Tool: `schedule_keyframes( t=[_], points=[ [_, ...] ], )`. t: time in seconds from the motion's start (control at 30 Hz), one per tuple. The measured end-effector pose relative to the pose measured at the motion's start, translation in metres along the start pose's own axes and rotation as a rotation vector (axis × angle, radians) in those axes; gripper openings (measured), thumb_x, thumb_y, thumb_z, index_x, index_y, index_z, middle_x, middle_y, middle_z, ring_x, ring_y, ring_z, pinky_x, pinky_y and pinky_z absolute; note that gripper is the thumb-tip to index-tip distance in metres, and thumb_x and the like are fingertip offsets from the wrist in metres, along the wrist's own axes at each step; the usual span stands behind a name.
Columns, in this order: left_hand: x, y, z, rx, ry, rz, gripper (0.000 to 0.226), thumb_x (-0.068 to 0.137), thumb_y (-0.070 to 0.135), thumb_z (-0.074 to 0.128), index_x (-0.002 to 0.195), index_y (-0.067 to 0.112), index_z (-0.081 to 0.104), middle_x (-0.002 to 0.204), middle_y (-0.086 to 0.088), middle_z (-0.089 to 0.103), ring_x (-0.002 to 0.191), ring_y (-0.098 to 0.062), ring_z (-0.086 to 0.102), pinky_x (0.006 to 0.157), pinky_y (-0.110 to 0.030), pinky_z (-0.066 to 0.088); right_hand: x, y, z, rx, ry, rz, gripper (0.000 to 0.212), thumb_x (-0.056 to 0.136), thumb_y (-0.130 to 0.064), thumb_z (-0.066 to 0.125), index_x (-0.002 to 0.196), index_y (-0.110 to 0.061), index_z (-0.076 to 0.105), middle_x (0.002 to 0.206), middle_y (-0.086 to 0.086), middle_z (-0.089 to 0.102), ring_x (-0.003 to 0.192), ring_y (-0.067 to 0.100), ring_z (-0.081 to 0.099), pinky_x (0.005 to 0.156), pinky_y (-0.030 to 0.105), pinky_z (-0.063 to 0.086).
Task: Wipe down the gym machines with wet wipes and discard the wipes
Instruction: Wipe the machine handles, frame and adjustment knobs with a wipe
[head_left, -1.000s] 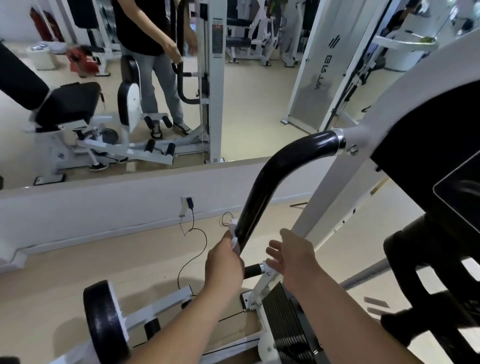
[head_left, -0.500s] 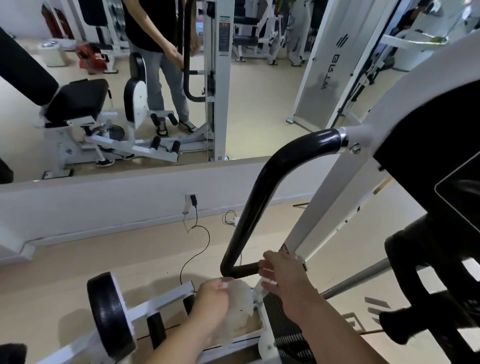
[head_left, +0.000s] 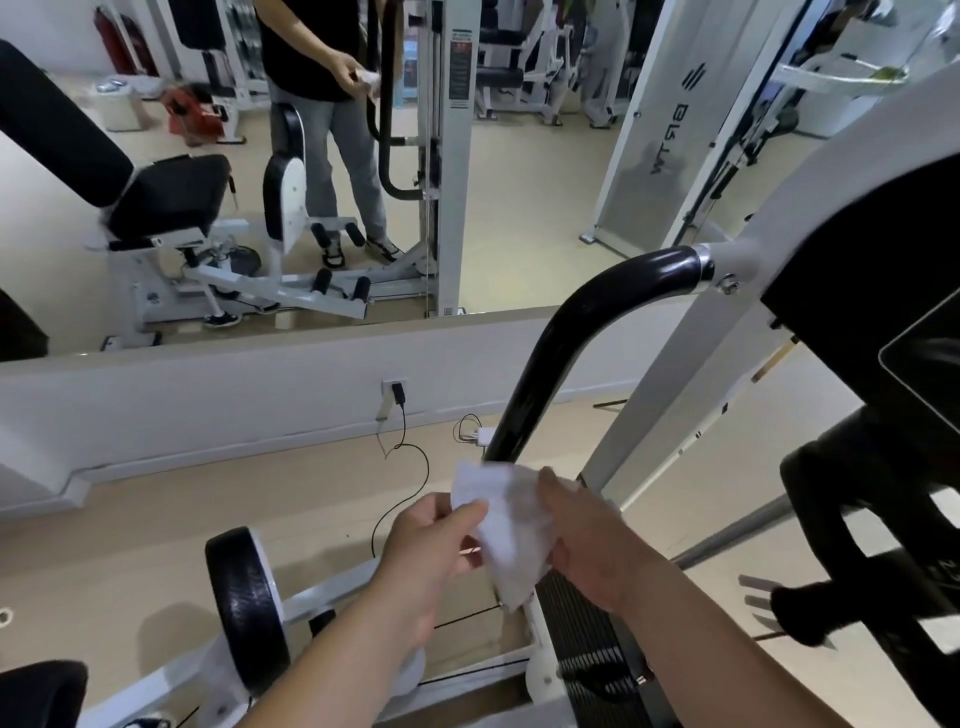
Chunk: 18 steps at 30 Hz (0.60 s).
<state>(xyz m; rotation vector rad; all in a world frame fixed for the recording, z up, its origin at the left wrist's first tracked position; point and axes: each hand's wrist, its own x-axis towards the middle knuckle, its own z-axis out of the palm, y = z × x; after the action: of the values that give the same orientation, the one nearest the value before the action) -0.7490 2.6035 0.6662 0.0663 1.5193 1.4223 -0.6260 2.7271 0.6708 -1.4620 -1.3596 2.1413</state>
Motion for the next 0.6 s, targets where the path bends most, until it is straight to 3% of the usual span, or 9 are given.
schedule_keyframes(
  t=[0.03,0.1,0.17,0.23,0.33,0.43,0.5,0.57,0.6],
  points=[
    [0.004,-0.001,-0.006,0.037,0.078,0.031,0.012,0.093,0.012,0.071,0.100,0.003,0.067,0.085,-0.015,0.073,0.075,-0.027,0.069,0.077,-0.041,0.061,0.002,-0.005,-0.004,0.040,0.143,-0.021,0.045,0.111,-0.040,0.041,0.123,-0.005,0.066,0.113,0.017,0.073,0.100,0.033,0.071,0.085,0.044,0.060],
    [0.010,-0.002,-0.017,0.097,0.207,0.069,0.011,0.093,0.012,0.068,0.100,0.004,0.067,0.082,-0.012,0.064,0.069,-0.022,0.061,0.062,-0.033,0.056,0.008,-0.016,-0.014,0.075,0.415,-0.087,0.048,0.110,-0.043,0.039,0.108,-0.007,0.071,0.101,0.015,0.076,0.095,0.037,0.071,0.091,0.055,0.058],
    [0.014,0.000,-0.018,0.161,0.230,0.098,0.009,0.094,0.015,0.065,0.101,0.012,0.067,0.091,-0.008,0.067,0.074,-0.021,0.063,0.062,-0.032,0.054,0.007,-0.033,-0.012,0.038,0.569,-0.159,0.047,0.109,-0.042,0.039,0.103,-0.009,0.070,0.097,0.008,0.072,0.096,0.033,0.067,0.097,0.051,0.055],
    [0.021,0.004,-0.011,0.259,0.186,0.146,0.012,0.093,0.016,0.063,0.104,0.020,0.065,0.100,-0.002,0.068,0.084,-0.019,0.068,0.072,-0.036,0.058,-0.003,-0.049,0.010,0.080,0.509,-0.214,0.038,0.108,-0.041,0.040,0.111,-0.015,0.067,0.104,0.002,0.069,0.103,0.026,0.065,0.098,0.042,0.048],
    [0.038,0.008,0.001,0.491,0.105,0.267,0.024,0.093,0.017,0.062,0.114,0.029,0.060,0.110,0.012,0.063,0.094,-0.010,0.065,0.082,-0.036,0.058,-0.020,-0.055,0.046,0.137,0.267,-0.330,0.034,0.108,-0.028,0.040,0.123,-0.024,0.070,0.122,-0.001,0.072,0.120,0.010,0.062,0.097,0.027,0.043],
    [0.073,0.001,0.006,0.768,0.036,0.361,0.048,0.088,0.022,0.064,0.134,0.027,0.052,0.126,0.011,0.057,0.106,-0.013,0.061,0.094,-0.035,0.054,-0.025,-0.048,0.061,0.025,0.209,-0.448,0.036,0.101,-0.011,0.040,0.113,-0.033,0.066,0.106,-0.015,0.069,0.095,-0.016,0.058,0.075,0.015,0.044],
    [0.099,-0.010,0.006,0.863,-0.005,0.335,0.054,0.080,0.028,0.064,0.133,0.031,0.053,0.127,0.009,0.057,0.113,-0.018,0.059,0.099,-0.039,0.053,-0.016,-0.045,0.063,-0.050,0.198,-0.501,0.042,0.096,-0.003,0.040,0.120,-0.032,0.059,0.094,-0.015,0.062,0.076,-0.014,0.055,0.063,0.008,0.044],
    [0.113,-0.020,0.008,0.838,-0.091,0.323,0.051,0.078,0.023,0.066,0.127,0.034,0.057,0.124,0.009,0.060,0.114,-0.019,0.060,0.100,-0.038,0.053,0.001,-0.043,0.066,-0.106,0.221,-0.450,0.036,0.093,0.000,0.041,0.117,-0.025,0.051,0.089,-0.005,0.056,0.075,0.002,0.054,0.062,0.019,0.043],
    [0.117,-0.024,0.009,0.843,-0.134,0.333,0.048,0.083,0.019,0.069,0.128,0.031,0.057,0.121,0.010,0.061,0.110,-0.016,0.062,0.098,-0.030,0.053,0.012,-0.038,0.065,-0.119,0.240,-0.429,0.035,0.091,0.001,0.041,0.112,-0.025,0.051,0.088,-0.003,0.057,0.077,0.008,0.056,0.064,0.023,0.042]
  ],
)
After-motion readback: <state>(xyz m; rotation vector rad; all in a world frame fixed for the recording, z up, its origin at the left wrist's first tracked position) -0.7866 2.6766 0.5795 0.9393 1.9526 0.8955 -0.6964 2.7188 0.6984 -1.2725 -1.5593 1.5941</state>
